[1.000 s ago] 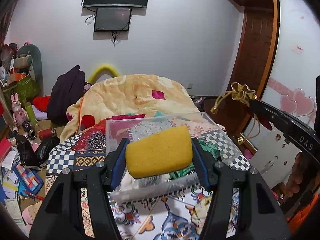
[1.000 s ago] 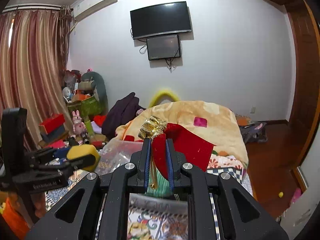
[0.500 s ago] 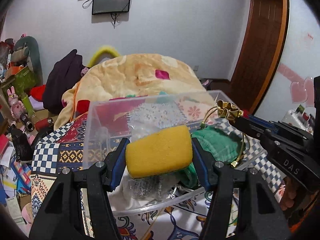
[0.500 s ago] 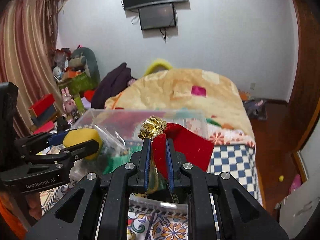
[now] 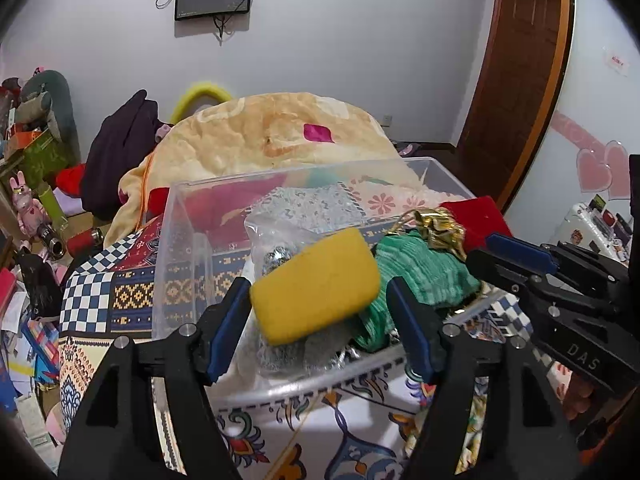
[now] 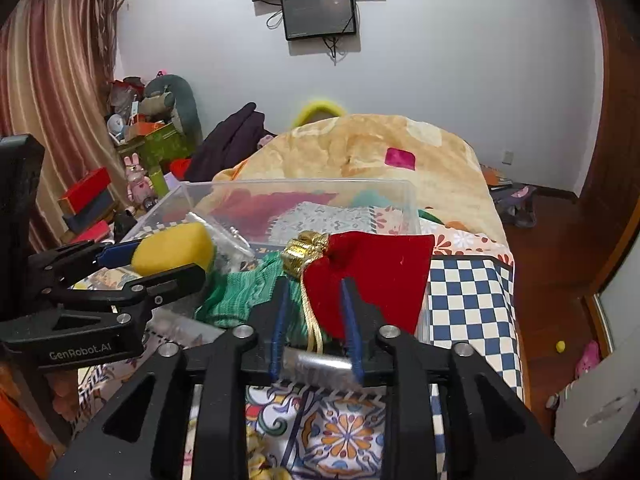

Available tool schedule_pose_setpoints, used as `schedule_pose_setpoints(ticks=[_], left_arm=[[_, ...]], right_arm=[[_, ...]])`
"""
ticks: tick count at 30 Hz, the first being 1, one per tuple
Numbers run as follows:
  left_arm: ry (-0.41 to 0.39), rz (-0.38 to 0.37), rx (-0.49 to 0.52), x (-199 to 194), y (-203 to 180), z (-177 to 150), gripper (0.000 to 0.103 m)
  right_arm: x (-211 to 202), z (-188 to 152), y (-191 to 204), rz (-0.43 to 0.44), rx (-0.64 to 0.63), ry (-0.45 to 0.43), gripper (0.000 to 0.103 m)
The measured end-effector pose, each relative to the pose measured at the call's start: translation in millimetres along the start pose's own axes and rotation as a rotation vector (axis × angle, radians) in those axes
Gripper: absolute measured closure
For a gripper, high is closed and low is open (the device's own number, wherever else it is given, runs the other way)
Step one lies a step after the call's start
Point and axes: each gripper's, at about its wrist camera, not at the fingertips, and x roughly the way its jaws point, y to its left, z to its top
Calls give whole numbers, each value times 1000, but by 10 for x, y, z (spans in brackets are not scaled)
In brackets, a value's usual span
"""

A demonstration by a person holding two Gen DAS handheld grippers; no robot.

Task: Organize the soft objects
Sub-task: 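Carry the sponge into the box with the left tool while the right drops the red felt, then grasp the beaded bracelet with the left tool while the right tool grasps the floral cloth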

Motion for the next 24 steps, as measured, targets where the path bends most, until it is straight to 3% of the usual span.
schedule_pose_setpoints(ticks=[5,9,13,17,24], left_arm=[[-37,-11,-3,-256,30,-48,27],[-63,-12,1,-486,72,-138,22],[-59,-4,8,-640,93,-285,15],[-31,5,12,-723,140,-471,14],[58,9,-9,-722,226,-838,13]], right_arm=[[-183,-23,47,0,-17,-27,57],[-311,-99,105,24,-17,-44,32],[-359,-241,250,46,-38,-27,17],[-283,-448,387,73,-68,23,9],[25,-738,515,84,-96,154,9]])
